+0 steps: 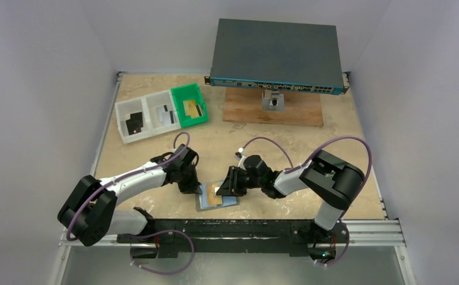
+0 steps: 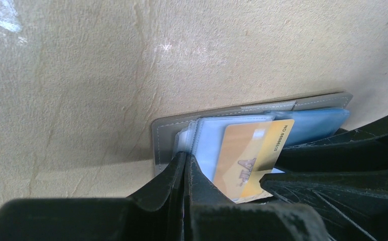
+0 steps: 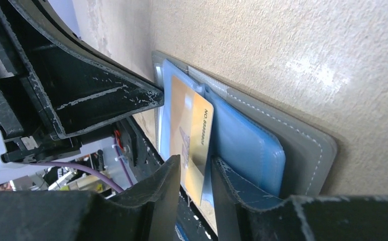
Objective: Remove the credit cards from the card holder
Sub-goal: Remove the credit card from the card holder.
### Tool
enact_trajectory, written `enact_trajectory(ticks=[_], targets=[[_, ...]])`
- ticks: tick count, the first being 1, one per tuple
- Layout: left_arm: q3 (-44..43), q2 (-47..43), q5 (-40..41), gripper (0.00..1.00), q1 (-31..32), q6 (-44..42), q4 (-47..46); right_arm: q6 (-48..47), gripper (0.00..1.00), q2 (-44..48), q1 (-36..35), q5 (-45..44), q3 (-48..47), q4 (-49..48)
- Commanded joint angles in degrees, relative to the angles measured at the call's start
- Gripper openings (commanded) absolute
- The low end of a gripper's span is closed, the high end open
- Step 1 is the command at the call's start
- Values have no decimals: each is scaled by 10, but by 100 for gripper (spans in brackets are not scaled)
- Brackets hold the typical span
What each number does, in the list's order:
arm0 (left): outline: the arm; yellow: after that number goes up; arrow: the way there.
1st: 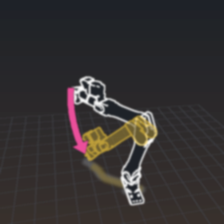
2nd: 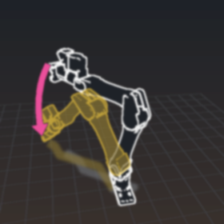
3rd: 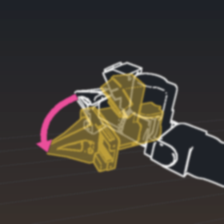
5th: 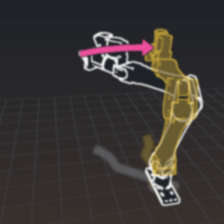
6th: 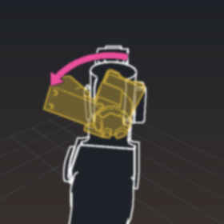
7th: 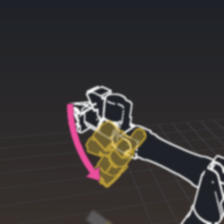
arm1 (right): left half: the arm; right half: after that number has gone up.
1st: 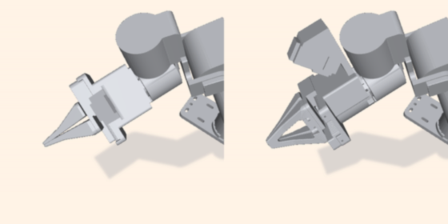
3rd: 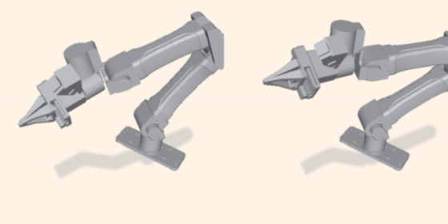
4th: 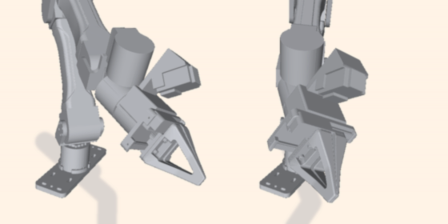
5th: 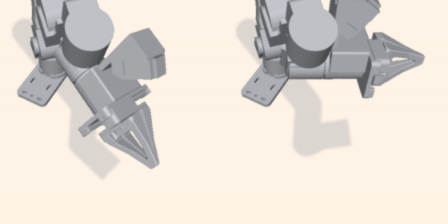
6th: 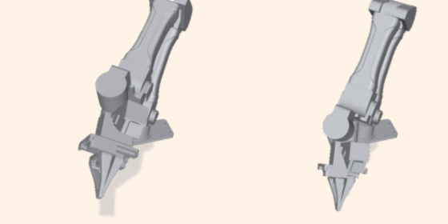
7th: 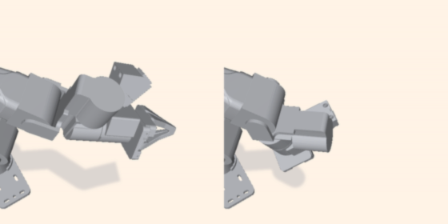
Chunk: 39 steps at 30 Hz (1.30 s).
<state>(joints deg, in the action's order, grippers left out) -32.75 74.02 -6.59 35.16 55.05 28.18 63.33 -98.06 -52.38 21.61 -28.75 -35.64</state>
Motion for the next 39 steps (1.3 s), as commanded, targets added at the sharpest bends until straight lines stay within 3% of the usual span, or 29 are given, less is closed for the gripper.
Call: enact_trajectory(ticks=[1,10,26,34,37,39], targets=[[35,20,77,0,-6,-12,40,1,28,-31,2,11,-7,-18],[35,15,82,0,-6,-10,43,0,0,-17,6,-9,8,0],[18,3,69,0,-6,-22,48,-53,0,137,24,-75,-2,168],[-46,-31,23,0,-6,-55,65,-64,0,174,30,-70,-24,203],[-96,-62,25,10,-6,-72,109,-62,0,191,37,-55,-28,204],[-128,-87,25,23,-5,-87,132,-60,0,202,45,-41,-34,202]])
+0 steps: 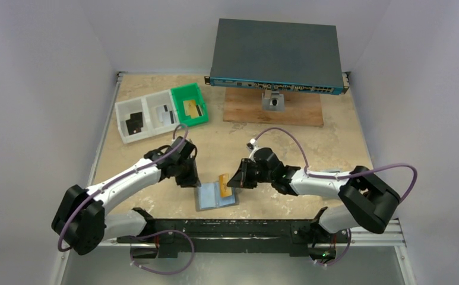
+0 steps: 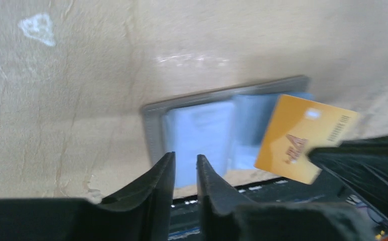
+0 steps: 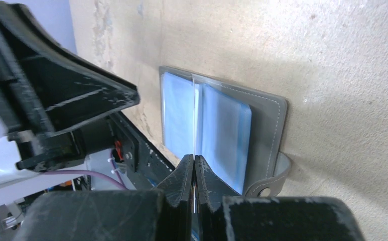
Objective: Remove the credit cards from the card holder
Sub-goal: Remove the credit card from the card holder.
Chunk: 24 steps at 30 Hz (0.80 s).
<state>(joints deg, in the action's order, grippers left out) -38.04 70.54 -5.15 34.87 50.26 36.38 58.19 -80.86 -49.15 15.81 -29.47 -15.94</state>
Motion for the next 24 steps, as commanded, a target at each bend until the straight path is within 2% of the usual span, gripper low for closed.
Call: enact_trajectory(ticks=[1,5,10,18,22,24], targets=[[-87,-61,6,30,-3,-46,56,-7,0,34,19,27,-29,3],[-112,-70,-64,47,-12,-69,42,9,0,46,51,87,-33,-28],[-100,-86,-170,53,-18,-62,-34,54,0,51,80,165,-33,-120],[-64,-109,-262,52,-35,-29,-123,145,0,18,89,240,-18,-276],[-44,-115,-291,47,-46,-12,-156,186,0,-3,89,257,-3,-356],[-37,-117,-300,43,-49,-5,-170,190,0,-8,88,258,0,-364]])
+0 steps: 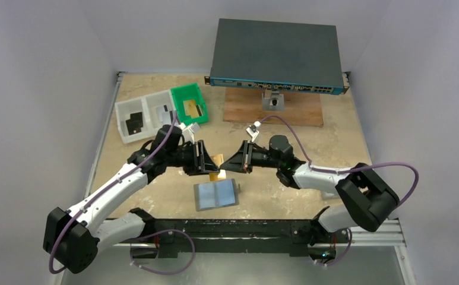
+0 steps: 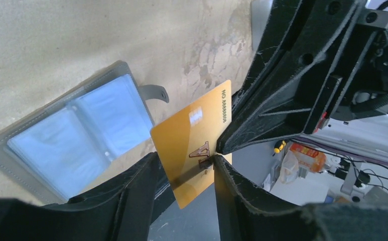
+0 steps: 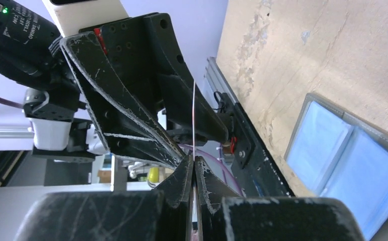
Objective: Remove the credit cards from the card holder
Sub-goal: Remove the credit card from the card holder, then place the credit card in the storage box.
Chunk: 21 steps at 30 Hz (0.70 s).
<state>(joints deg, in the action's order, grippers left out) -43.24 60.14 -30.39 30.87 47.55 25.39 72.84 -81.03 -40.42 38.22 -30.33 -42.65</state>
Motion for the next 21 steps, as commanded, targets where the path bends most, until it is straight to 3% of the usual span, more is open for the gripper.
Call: enact_trajectory(ticks=[1,4,7,9,13,16,21], targets=[[17,-13,-51,40,-10,25,-65,42,0,-7,1,33,11,-97],[22,-13,-62,28,-12,32,-78,31,0,-5,1,26,11,-80],[27,-11,-67,2,-12,37,-88,6,3,5,1,10,3,-36],[28,-12,-63,0,-12,36,-85,-11,21,13,1,-2,-4,5],[18,-22,-31,0,-12,22,-47,-87,72,46,0,-50,-37,144],[-3,-33,17,0,-13,7,7,-138,97,76,0,-102,-64,247],[-59,-41,125,0,-22,-15,118,-193,99,126,0,-195,-99,377]])
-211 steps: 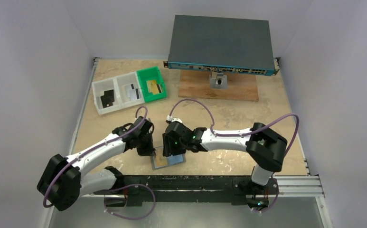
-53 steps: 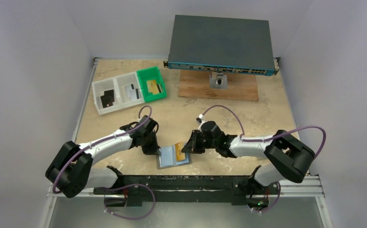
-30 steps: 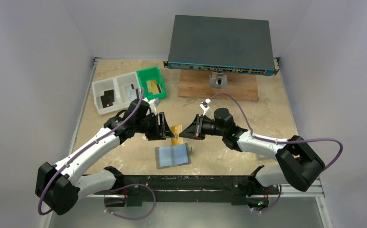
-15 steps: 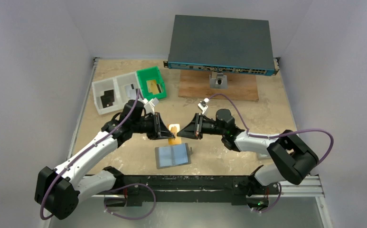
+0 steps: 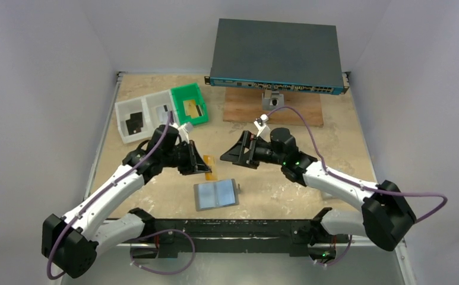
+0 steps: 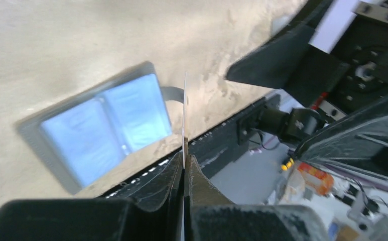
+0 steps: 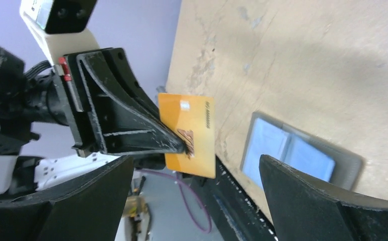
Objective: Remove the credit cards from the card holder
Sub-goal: Place the credit card in the storage box.
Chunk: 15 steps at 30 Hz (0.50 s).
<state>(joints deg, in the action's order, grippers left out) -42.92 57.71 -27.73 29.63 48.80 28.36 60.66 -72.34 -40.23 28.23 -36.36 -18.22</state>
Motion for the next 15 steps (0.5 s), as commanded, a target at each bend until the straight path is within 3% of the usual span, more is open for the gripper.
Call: enact_trajectory(ticks=[1,5,15], targets=[[-74,-15,118,0,-16,-32,105,-78,99,47,-2,-111,-44,152],[-114,7,154,0,-66,-50,145,-99,99,76,-2,-174,-59,220],[-262,169,163,0,-154,-112,95,-122,99,142,-2,-242,-69,291]])
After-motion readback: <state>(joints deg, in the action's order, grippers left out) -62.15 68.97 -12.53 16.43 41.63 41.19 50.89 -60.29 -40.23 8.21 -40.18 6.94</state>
